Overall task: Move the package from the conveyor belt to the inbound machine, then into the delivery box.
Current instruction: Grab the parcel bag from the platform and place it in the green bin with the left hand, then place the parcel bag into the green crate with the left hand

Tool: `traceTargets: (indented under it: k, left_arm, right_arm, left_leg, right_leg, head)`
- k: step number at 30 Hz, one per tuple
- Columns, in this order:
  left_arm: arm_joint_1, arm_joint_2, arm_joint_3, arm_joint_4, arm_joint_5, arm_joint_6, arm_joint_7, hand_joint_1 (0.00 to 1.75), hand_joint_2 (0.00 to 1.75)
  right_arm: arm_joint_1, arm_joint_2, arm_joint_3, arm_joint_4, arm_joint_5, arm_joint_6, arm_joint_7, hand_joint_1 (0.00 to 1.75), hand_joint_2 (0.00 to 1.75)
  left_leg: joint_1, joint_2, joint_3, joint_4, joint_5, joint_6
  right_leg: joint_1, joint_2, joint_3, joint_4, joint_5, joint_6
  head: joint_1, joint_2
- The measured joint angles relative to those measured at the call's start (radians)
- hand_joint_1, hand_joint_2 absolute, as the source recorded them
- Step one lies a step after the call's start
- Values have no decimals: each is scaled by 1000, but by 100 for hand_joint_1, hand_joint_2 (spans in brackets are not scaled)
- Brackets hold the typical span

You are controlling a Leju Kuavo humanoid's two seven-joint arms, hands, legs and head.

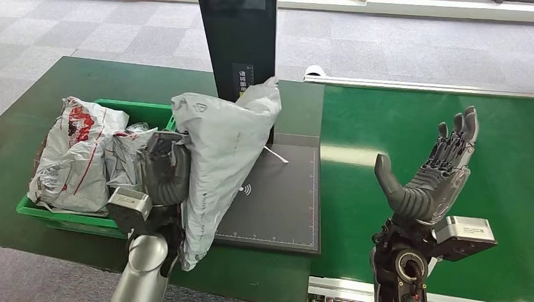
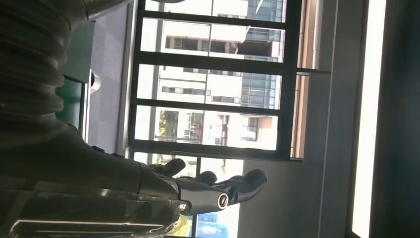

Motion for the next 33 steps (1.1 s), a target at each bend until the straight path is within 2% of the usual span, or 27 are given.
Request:
traceTargets:
  k: [4,8,14,19,22,29,33]
  left_arm:
    - [46,12,71,-102,25,92,-35,175,175]
    - [76,22,126,-165,37,110,-50,175,175]
    - [89,28,152,-200,39,117,-58,175,175]
    - [88,43,174,-229,49,204,-75,175,175]
    - [57,71,201,-241,32,248,-77,175,175]
    - [-47,101,280,-242,15,259,-66,175,175]
    - [-76,127,277,-319,27,365,-74,175,175]
  right_arm:
    - [1,0,-4,0,-2,0,0,0,175]
    - [6,0,-7,0,-3,0,0,0,175]
    - [8,0,-8,0,-4,0,0,0,175]
    - [18,-1,-8,1,-13,-6,-8,0,175]
    - [22,-2,-4,6,-26,-16,-21,0,175]
    - [23,-9,12,25,-46,-36,-34,0,175]
    - [23,-15,13,35,-58,-47,-34,0,175]
  left_leg:
    - [0,0,0,0,0,0]
    - [0,0,0,0,0,0]
    - [0,0,0,0,0,0]
    - [0,0,0,0,0,0]
    - [1,0,0,0,0,0]
    - [1,0,1,0,1,-1]
    - [1,1,0,0,1,-1]
  right_leg:
    - [0,0,0,0,0,0]
    - [0,0,0,0,0,0]
    - [0,0,0,0,0,0]
    - [0,0,0,0,0,0]
    - [1,0,0,0,0,0]
    - [1,0,1,0,0,0]
    - [2,0,0,0,0,0]
  head:
    - [0,0]
    - [0,0]
    - [0,0]
    - [0,0]
    - [0,0]
    - [0,0]
    - [0,0]
